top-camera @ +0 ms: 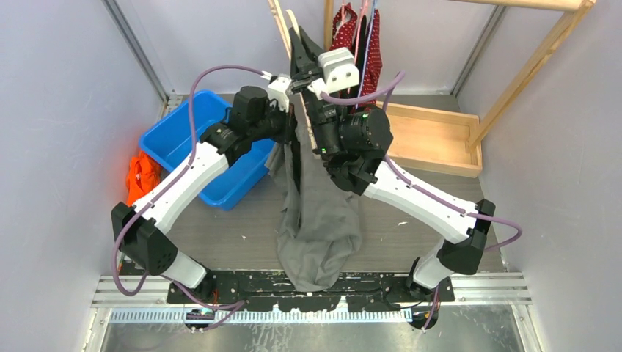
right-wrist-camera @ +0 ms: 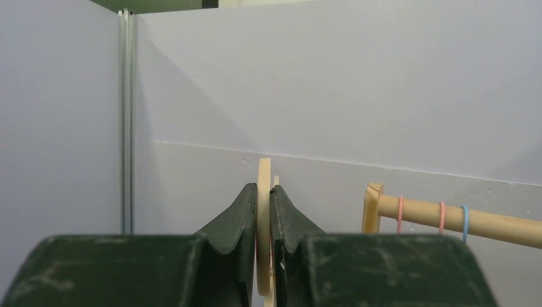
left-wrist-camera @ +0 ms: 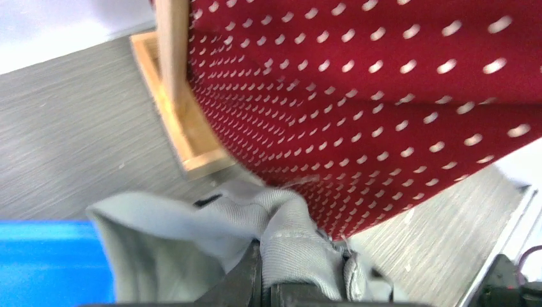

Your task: Remove the skirt from the hanger

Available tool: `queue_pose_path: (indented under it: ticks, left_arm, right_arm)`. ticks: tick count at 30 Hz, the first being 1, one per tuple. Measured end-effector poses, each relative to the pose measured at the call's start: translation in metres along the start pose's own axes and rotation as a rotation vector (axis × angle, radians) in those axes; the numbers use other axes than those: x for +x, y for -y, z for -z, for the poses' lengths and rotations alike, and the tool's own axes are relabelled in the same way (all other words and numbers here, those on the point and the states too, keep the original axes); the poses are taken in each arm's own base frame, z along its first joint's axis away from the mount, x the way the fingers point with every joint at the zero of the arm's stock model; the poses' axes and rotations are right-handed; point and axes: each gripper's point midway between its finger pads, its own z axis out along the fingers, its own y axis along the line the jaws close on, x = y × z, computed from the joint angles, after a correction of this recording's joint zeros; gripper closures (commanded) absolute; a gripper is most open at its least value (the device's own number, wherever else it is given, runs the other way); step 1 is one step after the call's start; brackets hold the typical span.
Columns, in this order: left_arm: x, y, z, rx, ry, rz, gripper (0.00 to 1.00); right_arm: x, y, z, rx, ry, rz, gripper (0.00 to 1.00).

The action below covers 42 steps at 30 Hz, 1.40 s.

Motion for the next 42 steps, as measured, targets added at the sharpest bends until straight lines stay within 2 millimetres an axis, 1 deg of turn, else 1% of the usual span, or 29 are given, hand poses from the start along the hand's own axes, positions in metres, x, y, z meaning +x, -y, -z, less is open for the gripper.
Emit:
queue_pose_path:
  ticks: [3,6,8,9,11,13,15,16,18,21,22,23,24,25,27,28,31,32,34,37,39,42]
  left_arm:
    - [0.005,-0.015,0.003,-0.075,-0.017,-0.025,1.00]
    - [0.008,-0.032,0.008,-0.161,-0.048,-0.058,1.00]
    - [-0.004,-0.038,0.013,-0.206,-0.048,-0.084,1.00]
    - [-0.014,-0.039,0.016,-0.222,-0.039,-0.096,1.00]
    - [-0.043,-0.038,0.025,-0.249,0.007,-0.126,1.00]
    - [-0.079,-0.033,0.041,-0.271,0.074,-0.158,1.00]
    - [-0.114,-0.026,0.061,-0.287,0.150,-0.188,1.00]
    - [-0.136,-0.021,0.076,-0.299,0.199,-0.203,1.00]
    - [-0.169,-0.015,0.102,-0.321,0.283,-0.225,1.00]
    - [-0.214,-0.010,0.146,-0.362,0.411,-0.246,1.00]
    - [-0.226,-0.012,0.160,-0.382,0.450,-0.247,1.00]
    - [-0.240,-0.019,0.178,-0.415,0.498,-0.245,1.00]
    - [-0.247,-0.025,0.187,-0.436,0.522,-0.241,1.00]
    - [-0.253,-0.036,0.200,-0.473,0.549,-0.232,1.00]
    - [-0.259,-0.062,0.221,-0.552,0.577,-0.205,1.00]
    - [-0.258,-0.081,0.230,-0.602,0.586,-0.187,1.00]
    - [-0.244,-0.126,0.245,-0.727,0.570,-0.132,1.00]
    - [-0.240,-0.139,0.250,-0.765,0.562,-0.115,1.00]
    - [-0.237,-0.161,0.262,-0.832,0.562,-0.088,1.00]
    - [-0.240,-0.177,0.282,-0.908,0.583,-0.076,1.00]
    - [-0.242,-0.179,0.297,-0.950,0.606,-0.082,1.00]
    - [-0.242,-0.177,0.312,-0.992,0.629,-0.102,1.00]
  right_arm:
    - [-0.010,0.009,-0.003,0.023,0.027,0.003,0.99]
    - [-0.023,0.020,0.000,0.034,0.038,0.000,0.99]
    - [-0.031,0.031,0.007,0.043,0.036,-0.003,0.99]
    - [-0.037,0.039,0.012,0.050,0.035,-0.005,0.99]
    - [-0.049,0.057,0.022,0.077,0.031,-0.009,0.99]
    - [-0.063,0.080,0.033,0.115,0.032,-0.020,0.99]
    - [-0.072,0.100,0.046,0.152,0.028,-0.030,0.99]
    - [-0.076,0.111,0.055,0.174,0.023,-0.035,0.99]
    - [-0.078,0.126,0.067,0.209,0.008,-0.038,0.99]
    - [-0.073,0.142,0.082,0.255,-0.029,-0.026,0.99]
    - [-0.070,0.147,0.087,0.268,-0.045,-0.017,0.99]
    - [-0.067,0.151,0.092,0.282,-0.062,-0.008,0.99]
    - [-0.063,0.154,0.096,0.294,-0.078,0.002,0.99]
    - [-0.060,0.156,0.099,0.302,-0.092,0.014,0.99]
    - [-0.051,0.163,0.109,0.322,-0.124,0.041,0.99]
    - [-0.049,0.165,0.113,0.330,-0.134,0.052,0.99]
    - [-0.045,0.175,0.124,0.358,-0.153,0.079,0.99]
    - [-0.045,0.178,0.128,0.366,-0.156,0.086,0.99]
    - [-0.046,0.184,0.133,0.384,-0.157,0.095,0.99]
    - [-0.048,0.193,0.140,0.411,-0.155,0.108,0.99]
    - [-0.045,0.194,0.143,0.421,-0.158,0.122,0.99]
    - [-0.039,0.197,0.147,0.435,-0.166,0.143,0.99]
